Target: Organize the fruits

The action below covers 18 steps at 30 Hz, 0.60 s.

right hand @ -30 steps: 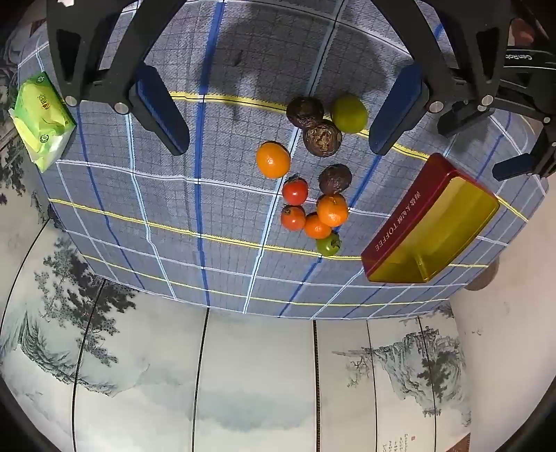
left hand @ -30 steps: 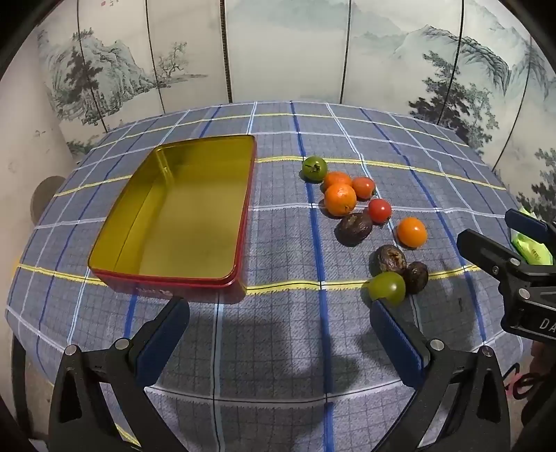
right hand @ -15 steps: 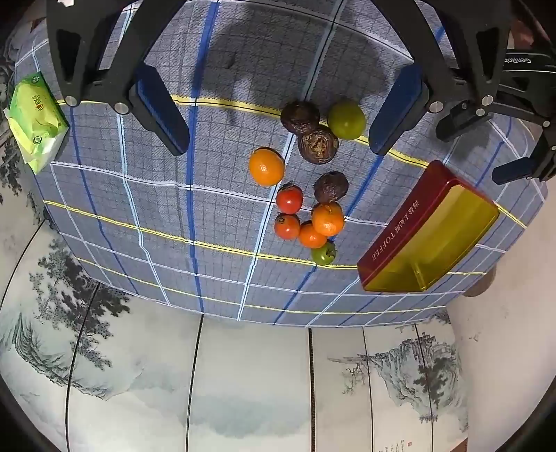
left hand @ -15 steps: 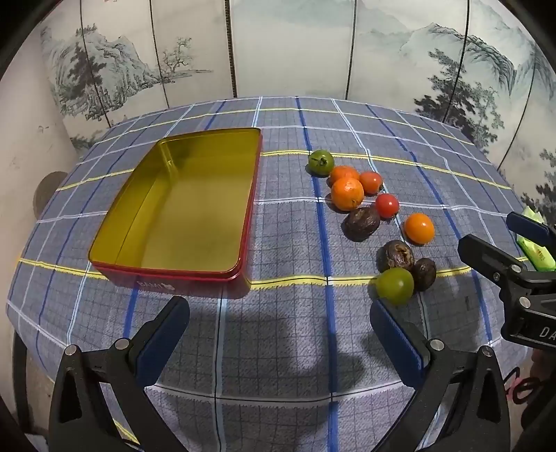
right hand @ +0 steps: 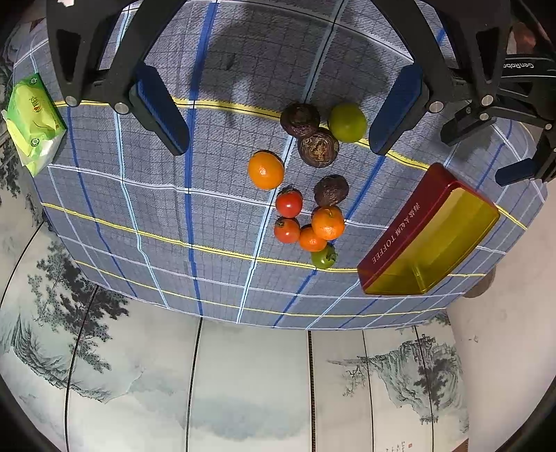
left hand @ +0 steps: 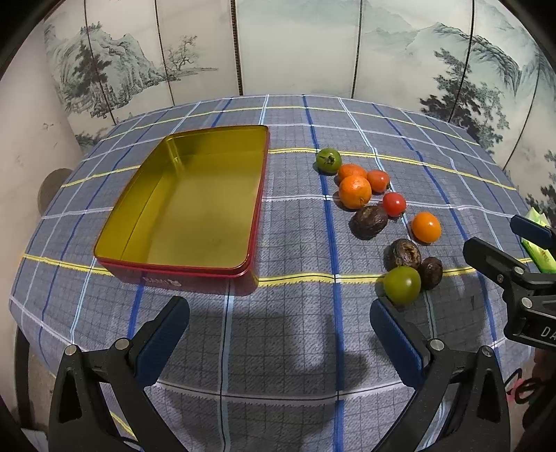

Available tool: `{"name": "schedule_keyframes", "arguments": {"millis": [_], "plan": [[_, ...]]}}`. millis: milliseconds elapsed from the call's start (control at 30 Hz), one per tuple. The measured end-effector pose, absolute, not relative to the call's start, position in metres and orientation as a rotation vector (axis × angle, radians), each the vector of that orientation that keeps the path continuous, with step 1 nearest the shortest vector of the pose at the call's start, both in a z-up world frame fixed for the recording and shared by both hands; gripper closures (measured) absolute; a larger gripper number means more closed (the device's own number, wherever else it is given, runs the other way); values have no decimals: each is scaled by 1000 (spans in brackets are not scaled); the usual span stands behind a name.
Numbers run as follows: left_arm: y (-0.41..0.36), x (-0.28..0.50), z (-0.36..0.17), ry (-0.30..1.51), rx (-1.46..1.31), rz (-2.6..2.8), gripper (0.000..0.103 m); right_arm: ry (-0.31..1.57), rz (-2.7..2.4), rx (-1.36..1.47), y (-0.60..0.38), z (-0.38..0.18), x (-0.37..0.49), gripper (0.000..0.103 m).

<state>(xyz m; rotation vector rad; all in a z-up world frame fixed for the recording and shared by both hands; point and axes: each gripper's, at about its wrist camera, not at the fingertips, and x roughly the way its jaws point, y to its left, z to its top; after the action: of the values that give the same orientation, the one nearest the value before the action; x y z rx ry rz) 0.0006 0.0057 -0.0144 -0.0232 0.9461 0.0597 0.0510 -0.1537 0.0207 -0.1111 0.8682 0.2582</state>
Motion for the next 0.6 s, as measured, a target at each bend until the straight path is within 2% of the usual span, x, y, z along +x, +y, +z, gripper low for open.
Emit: {"name": "schedule_keyframes", "arguments": {"millis": [600], "plan": [[9, -1, -16, 948, -30, 59, 0, 877, 265, -110, -156, 19, 52, 1]]}}
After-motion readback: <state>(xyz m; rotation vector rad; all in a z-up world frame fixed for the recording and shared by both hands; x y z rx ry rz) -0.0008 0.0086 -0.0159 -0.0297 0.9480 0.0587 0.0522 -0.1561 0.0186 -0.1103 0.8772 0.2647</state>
